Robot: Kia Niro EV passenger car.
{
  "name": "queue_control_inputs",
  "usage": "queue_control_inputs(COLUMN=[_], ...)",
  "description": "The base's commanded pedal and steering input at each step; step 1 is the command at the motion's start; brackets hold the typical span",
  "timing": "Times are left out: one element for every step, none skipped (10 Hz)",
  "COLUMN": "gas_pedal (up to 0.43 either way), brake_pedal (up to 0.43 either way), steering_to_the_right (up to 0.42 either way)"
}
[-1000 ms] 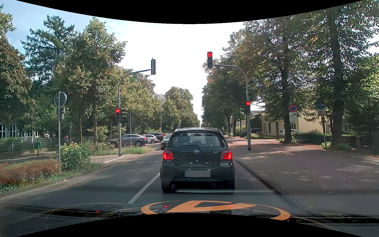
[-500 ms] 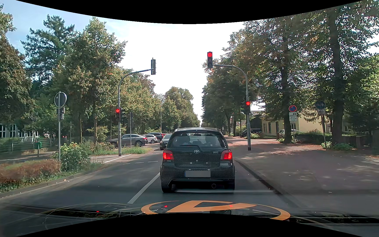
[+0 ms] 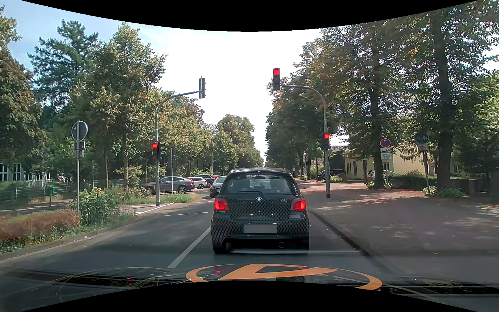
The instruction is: Follow the waypoints while adhering to traffic rules and regulations
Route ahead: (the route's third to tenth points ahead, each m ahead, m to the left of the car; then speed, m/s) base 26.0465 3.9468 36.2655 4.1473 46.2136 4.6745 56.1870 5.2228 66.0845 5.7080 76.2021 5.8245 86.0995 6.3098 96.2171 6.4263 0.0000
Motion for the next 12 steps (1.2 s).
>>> queue_control_inputs(gas_pedal=[0.000, 0.000, 0.000, 0.000, 0.000, 0.000, 0.000, 0.000, 0.000, 0.000, 0.000, 0.000], brake_pedal=[0.189, 0.195, 0.195, 0.189, 0.195, 0.189, 0.195, 0.195, 0.189, 0.195, 0.189, 0.195], steering_to_the_right=[0.003, 0.003, 0.002, 0.003, 0.002, 0.003, 0.003, 0.003, 0.003, 0.003, 0.003, 0.003])
